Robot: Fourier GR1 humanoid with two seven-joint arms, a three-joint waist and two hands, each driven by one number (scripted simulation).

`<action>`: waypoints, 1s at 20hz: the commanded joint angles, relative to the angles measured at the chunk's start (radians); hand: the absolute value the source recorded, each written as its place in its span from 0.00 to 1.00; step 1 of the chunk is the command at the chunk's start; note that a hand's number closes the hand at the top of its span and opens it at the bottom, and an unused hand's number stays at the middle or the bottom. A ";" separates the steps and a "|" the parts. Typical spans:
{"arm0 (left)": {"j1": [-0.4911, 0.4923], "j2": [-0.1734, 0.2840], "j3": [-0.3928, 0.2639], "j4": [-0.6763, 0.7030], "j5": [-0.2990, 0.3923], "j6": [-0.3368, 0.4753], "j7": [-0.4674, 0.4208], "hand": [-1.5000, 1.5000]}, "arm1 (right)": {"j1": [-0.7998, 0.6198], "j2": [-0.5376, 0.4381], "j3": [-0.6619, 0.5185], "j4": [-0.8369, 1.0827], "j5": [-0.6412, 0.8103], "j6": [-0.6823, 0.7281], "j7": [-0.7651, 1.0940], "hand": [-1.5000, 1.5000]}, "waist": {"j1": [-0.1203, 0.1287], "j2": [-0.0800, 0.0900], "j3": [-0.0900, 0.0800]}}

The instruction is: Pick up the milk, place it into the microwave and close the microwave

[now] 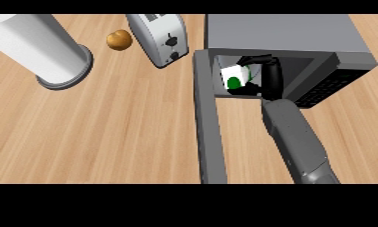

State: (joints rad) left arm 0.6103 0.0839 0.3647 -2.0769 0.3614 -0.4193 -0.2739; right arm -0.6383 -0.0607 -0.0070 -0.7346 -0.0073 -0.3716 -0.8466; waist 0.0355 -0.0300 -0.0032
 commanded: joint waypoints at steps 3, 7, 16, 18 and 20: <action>-0.024 0.013 0.008 0.025 -0.002 -0.010 -0.007 0.00 | -0.144 -0.030 -0.003 0.199 0.104 -0.179 0.135 1.00 | 0.046 0.054 0.002; -0.056 0.029 0.004 0.048 0.002 -0.018 0.000 0.00 | -0.168 -0.023 0.025 0.217 0.183 -0.294 0.133 1.00 | 0.061 0.057 0.000; -0.101 0.030 -0.008 0.067 -0.011 -0.007 0.012 0.00 | -0.247 -0.056 -0.082 0.324 0.171 -0.383 0.177 1.00 | 0.077 0.074 0.005; -0.105 0.035 0.004 0.101 -0.029 -0.016 -0.013 0.00 | -0.291 -0.045 -0.089 0.396 0.183 -0.423 0.206 1.00 | 0.075 0.071 0.004; -0.102 0.044 0.002 0.075 -0.018 -0.017 0.011 0.00 | -0.307 -0.092 -0.112 0.434 0.171 -0.392 0.195 1.00 | 0.085 0.078 0.007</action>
State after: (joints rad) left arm 0.5130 0.1192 0.3645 -2.0016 0.3467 -0.4308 -0.2671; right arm -0.8750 -0.1212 -0.0787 -0.4018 0.1728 -0.7452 -0.6961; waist 0.1032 0.0331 0.0018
